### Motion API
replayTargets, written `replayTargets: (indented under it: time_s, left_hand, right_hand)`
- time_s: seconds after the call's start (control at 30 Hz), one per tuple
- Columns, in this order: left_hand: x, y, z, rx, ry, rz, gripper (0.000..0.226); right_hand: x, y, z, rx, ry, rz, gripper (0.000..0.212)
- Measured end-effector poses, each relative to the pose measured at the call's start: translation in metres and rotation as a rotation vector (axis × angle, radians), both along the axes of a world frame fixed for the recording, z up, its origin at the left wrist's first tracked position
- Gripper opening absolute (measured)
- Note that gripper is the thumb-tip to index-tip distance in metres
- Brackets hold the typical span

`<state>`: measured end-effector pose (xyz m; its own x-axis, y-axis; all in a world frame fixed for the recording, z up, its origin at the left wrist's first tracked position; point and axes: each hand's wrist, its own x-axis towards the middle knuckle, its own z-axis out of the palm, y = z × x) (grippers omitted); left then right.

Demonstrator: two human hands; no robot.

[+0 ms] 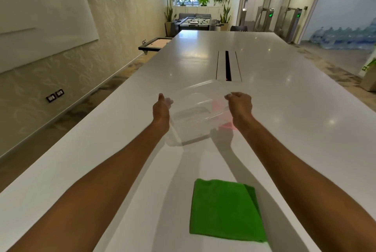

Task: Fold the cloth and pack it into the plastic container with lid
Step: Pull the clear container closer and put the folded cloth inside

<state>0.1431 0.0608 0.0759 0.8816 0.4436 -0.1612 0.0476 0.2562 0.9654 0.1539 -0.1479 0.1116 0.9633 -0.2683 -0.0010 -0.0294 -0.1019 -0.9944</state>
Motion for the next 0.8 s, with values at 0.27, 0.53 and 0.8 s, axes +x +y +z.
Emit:
replayTargets:
  time_s: [0.27, 0.53, 0.8]
  left_hand:
    - [-0.013, -0.026, -0.014, 0.126, 0.062, -0.187, 0.049]
    - [-0.022, -0.039, -0.031, 0.206, 0.087, -0.263, 0.048]
    - [-0.025, -0.038, -0.037, 0.246, 0.103, -0.257, 0.054]
  right_hand:
    - [-0.072, -0.038, -0.027, -0.041, 0.054, -0.199, 0.031]
    - [-0.104, -0.051, -0.049, -0.035, 0.114, -0.272, 0.033]
    - [-0.115, -0.052, -0.062, 0.005, 0.15, -0.261, 0.032]
